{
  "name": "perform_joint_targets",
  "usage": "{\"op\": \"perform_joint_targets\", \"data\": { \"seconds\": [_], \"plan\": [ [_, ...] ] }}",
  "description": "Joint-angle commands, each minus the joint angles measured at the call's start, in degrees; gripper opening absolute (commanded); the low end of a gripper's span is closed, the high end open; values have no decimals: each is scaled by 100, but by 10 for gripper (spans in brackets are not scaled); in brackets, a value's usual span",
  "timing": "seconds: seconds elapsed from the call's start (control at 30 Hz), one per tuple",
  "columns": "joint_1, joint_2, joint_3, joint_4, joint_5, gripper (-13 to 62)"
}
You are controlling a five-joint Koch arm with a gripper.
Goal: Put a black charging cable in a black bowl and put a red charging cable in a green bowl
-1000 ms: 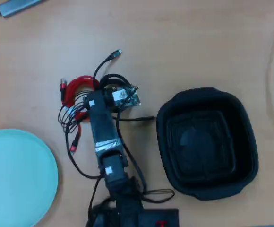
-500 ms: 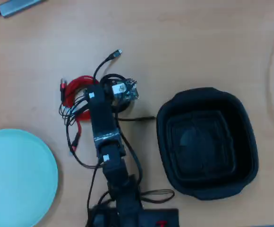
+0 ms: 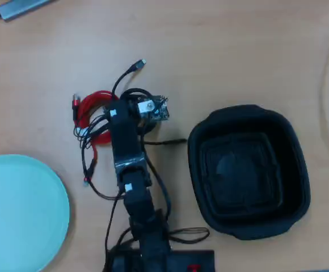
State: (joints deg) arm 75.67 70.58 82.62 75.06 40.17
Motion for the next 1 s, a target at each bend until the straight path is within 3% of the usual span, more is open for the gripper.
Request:
{"op": "perform_joint_targets", "data": {
  "seconds": [0.0,0.2,0.27,0.33,0.53,0.57,0.63,0.97],
  "plan": [
    [70,9,-316,281,35,500],
    [202,-35,-193,466,220,497],
    [211,-88,-220,615,290,466],
    [211,-97,-237,659,290,370],
    [272,-88,-193,677,299,-65],
    [272,-88,-193,677,299,-98],
    [272,-70,-202,677,325,-61],
    [62,457,-993,729,650,-62]
  ]
}}
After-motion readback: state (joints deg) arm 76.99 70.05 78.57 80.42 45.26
